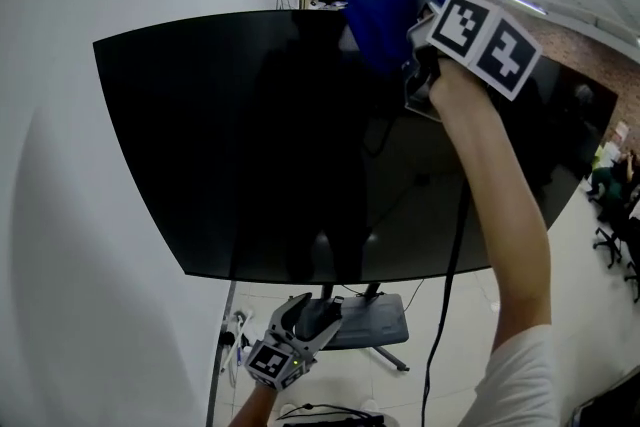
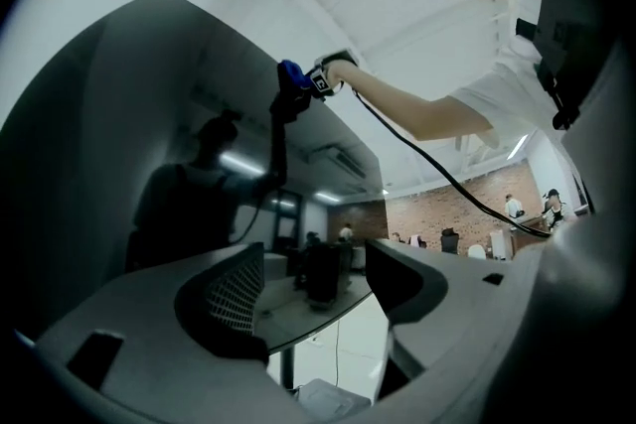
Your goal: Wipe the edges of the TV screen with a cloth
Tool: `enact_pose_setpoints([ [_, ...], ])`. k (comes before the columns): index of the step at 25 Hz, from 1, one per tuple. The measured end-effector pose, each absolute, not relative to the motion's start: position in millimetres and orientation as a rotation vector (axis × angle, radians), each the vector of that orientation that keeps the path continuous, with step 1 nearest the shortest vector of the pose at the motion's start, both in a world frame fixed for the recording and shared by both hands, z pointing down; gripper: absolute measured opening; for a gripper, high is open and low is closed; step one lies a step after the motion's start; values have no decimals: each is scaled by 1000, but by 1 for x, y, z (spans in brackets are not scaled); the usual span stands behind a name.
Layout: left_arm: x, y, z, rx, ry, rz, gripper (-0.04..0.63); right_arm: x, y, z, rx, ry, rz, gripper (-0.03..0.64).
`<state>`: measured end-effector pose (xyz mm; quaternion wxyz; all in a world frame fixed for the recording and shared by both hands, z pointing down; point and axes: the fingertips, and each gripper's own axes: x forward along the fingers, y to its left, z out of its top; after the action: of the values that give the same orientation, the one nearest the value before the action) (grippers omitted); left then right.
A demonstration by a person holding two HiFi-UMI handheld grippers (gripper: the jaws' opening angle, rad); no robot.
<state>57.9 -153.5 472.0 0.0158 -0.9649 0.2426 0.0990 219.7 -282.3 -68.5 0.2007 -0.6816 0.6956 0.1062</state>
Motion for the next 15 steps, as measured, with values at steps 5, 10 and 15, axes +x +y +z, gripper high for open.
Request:
enact_pose_setpoints([
  [5, 106, -134, 459, -3052, 628, 290, 316, 352, -238, -70, -2130, 1689, 325, 71],
  [10, 136, -131, 453, -3079, 568, 284, 316, 458, -195, -58, -2313, 1468, 395, 77],
  [15, 159, -127, 464, -3081, 537, 249, 316, 479, -147, -12, -2370, 1486, 712, 83],
])
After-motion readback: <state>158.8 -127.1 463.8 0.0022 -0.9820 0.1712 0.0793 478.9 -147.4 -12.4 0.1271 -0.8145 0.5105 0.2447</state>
